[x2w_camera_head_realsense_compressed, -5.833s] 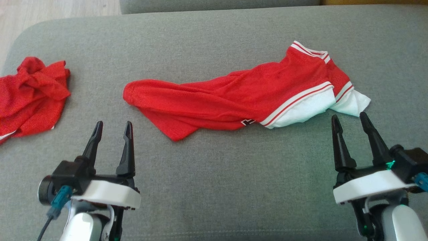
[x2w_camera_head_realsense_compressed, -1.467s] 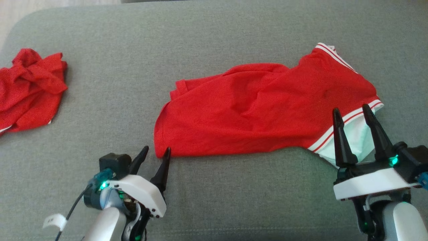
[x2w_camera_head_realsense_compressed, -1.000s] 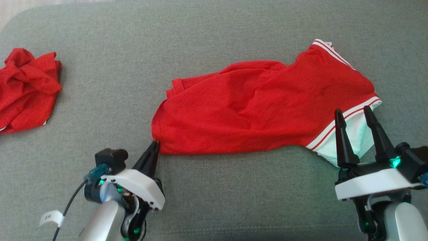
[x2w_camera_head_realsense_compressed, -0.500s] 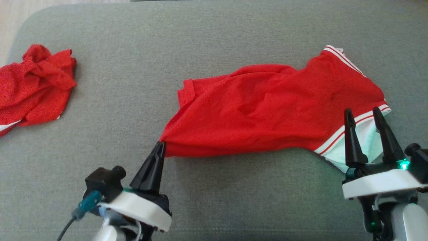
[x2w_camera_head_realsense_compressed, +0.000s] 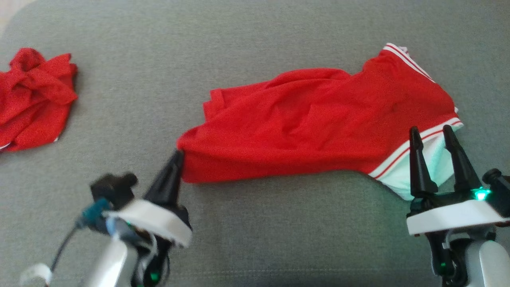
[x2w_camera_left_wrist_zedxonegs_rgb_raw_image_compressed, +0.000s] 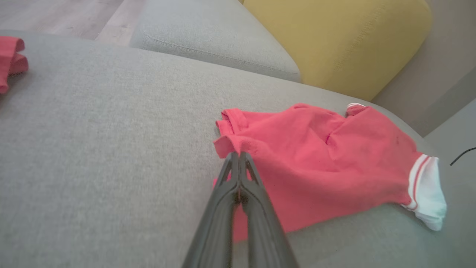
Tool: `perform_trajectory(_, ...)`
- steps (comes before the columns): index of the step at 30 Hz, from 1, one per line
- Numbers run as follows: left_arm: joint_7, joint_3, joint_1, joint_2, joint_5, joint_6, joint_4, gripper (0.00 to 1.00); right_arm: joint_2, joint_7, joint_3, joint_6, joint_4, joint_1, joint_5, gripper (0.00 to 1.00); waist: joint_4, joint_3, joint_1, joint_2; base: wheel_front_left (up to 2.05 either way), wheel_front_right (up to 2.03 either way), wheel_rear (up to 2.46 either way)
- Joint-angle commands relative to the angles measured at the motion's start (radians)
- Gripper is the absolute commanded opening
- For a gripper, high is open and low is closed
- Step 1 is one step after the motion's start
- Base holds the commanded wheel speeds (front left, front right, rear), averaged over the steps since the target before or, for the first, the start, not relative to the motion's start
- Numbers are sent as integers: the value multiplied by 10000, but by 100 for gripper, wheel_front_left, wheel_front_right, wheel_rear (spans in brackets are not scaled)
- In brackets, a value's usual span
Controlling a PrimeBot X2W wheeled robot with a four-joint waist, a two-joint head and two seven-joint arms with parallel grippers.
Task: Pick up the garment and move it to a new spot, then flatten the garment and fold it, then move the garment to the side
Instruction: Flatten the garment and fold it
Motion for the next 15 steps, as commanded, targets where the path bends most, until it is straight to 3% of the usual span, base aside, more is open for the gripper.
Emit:
perform_trajectory(1, -151, 566, -775, 64, -116, -73, 107, 0, -53, 10, 280, -7, -379, -402, 105, 100, -214, 144, 0, 0, 0, 0, 0)
perform_trajectory(15, -996, 967, -3613, -153, -478, -713, 4732, 0, -53, -134, 375, -7, -236, -662, 250, 100, -826, 779, 0, 0, 0, 0, 0)
